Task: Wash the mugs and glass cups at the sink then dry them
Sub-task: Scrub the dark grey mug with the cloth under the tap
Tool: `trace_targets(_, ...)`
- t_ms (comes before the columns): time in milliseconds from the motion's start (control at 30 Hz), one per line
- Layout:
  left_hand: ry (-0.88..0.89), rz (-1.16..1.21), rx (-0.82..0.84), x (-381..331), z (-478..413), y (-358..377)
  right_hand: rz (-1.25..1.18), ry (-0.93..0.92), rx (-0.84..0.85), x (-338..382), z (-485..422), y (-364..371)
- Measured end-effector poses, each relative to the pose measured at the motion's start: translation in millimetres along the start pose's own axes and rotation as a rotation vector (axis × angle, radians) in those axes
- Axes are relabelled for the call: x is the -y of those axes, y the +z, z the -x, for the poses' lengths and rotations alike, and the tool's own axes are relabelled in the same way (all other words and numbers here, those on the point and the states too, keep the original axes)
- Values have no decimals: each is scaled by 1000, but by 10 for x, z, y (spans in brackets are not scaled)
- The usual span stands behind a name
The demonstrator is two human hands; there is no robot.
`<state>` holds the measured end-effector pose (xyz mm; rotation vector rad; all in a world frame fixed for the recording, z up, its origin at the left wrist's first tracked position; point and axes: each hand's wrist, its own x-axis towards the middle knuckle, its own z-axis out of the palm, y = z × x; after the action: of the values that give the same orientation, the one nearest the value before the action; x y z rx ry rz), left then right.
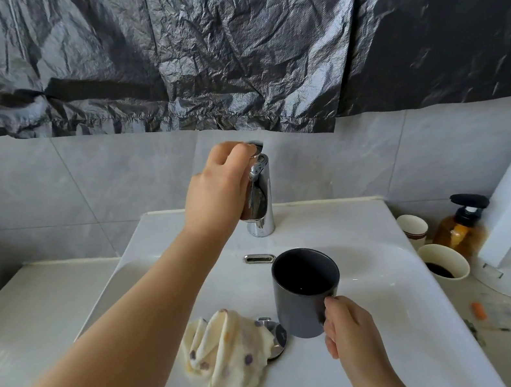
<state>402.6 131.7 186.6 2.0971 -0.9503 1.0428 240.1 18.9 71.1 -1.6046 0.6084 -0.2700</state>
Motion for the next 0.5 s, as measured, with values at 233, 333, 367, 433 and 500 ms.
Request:
trace_targets(233, -9, -18, 2, -36, 9, -3, -2, -4, 5, -4, -2, 15)
trace_targets(333, -11, -51, -12, -36, 0, 24, -5, -9, 7, -15, -2, 19)
trace_targets(367, -20, -56, -10, -37, -11, 30, -5, -10, 8, -15, 1, 18)
trace_targets(433, -44, -50, -12, -32, -51, 40, -4, -11, 9, -18, 6, 17)
trace_targets(500, -45, -59, -17, -26, -72, 51, 4, -13, 13, -22, 2, 11)
